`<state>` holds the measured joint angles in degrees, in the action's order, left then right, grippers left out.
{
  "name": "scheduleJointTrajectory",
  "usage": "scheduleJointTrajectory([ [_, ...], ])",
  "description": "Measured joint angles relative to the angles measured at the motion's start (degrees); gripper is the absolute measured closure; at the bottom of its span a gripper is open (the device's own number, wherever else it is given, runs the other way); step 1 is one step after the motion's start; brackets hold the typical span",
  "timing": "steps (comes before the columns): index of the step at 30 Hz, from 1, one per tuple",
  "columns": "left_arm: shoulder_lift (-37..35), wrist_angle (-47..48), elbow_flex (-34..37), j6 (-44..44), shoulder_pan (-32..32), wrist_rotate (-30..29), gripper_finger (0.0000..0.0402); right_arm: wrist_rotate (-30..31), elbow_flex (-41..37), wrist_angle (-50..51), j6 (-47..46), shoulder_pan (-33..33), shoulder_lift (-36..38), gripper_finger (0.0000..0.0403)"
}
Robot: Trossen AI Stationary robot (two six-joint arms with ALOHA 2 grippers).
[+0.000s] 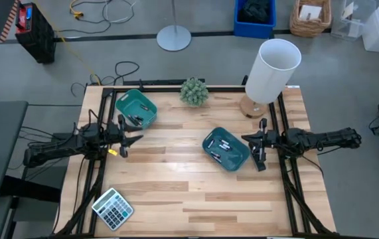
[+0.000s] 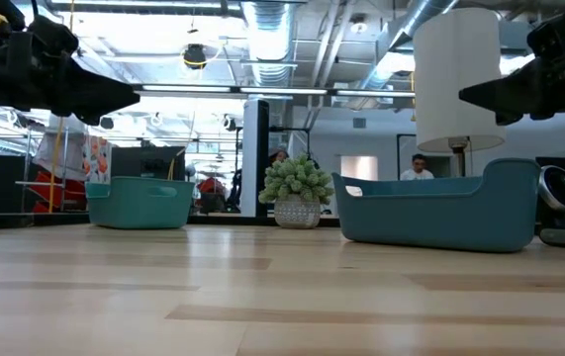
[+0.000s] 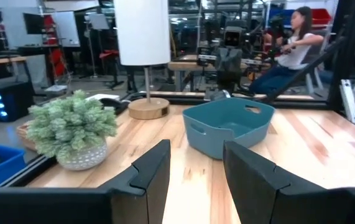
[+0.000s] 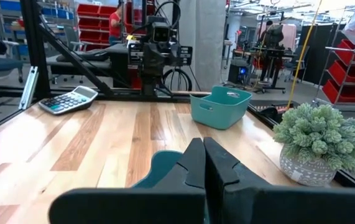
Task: Sort batteries
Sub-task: Return to Home Position
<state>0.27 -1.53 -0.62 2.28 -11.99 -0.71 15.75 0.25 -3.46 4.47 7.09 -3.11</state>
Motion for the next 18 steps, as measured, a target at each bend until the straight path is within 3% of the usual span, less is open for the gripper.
scheduleJointTrajectory([
  [8,0.09,-0.29,-0.08,-4.87,0.24,-2.70,0.0260,0.00,0.00,0.00,0.04,0.00,0.00,0.0394],
  [18,0.09,0.47,-0.50,-3.42,0.24,-2.99,0.0260,0.00,0.00,0.02,0.04,0.00,0.00,0.0394],
])
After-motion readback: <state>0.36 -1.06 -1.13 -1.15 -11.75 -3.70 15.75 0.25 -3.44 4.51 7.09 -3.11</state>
